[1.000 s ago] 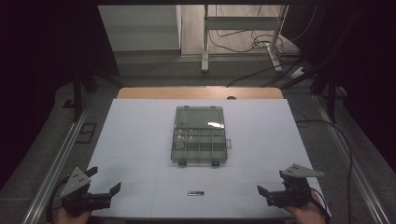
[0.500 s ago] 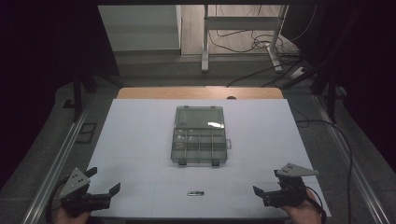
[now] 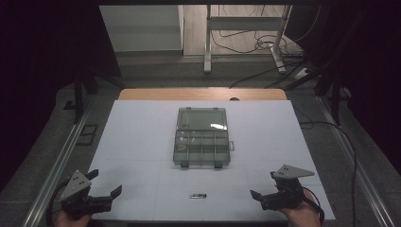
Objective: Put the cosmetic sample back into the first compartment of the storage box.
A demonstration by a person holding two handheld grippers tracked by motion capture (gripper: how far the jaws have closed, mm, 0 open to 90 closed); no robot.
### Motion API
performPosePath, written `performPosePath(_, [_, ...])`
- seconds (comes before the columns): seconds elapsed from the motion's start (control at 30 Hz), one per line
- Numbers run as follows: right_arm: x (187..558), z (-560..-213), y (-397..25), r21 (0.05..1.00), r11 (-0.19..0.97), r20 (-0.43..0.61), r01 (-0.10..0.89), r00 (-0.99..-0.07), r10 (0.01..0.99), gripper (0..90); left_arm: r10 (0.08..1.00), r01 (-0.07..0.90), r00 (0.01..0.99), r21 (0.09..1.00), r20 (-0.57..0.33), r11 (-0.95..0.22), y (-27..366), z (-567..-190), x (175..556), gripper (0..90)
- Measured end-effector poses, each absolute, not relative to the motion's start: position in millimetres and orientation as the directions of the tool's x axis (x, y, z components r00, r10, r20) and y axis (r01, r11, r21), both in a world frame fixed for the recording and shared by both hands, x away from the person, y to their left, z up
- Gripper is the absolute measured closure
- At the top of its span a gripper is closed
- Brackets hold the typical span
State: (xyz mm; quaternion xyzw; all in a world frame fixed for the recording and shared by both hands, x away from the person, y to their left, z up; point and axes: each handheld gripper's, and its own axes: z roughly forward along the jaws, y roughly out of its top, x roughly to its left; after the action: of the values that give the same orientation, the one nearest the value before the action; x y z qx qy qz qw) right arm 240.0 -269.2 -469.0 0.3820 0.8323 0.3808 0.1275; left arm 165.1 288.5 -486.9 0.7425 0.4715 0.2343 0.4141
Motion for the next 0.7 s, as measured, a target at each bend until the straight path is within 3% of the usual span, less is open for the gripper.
performPosePath(0.7, [247.2,-466.6,-239.8,0.734,0.455,0.099,0.505,-0.741,0.664,0.0,0.883,0.508,0.467,0.833,-0.052,-0.22,288.7,-487.3,166.4,0.9])
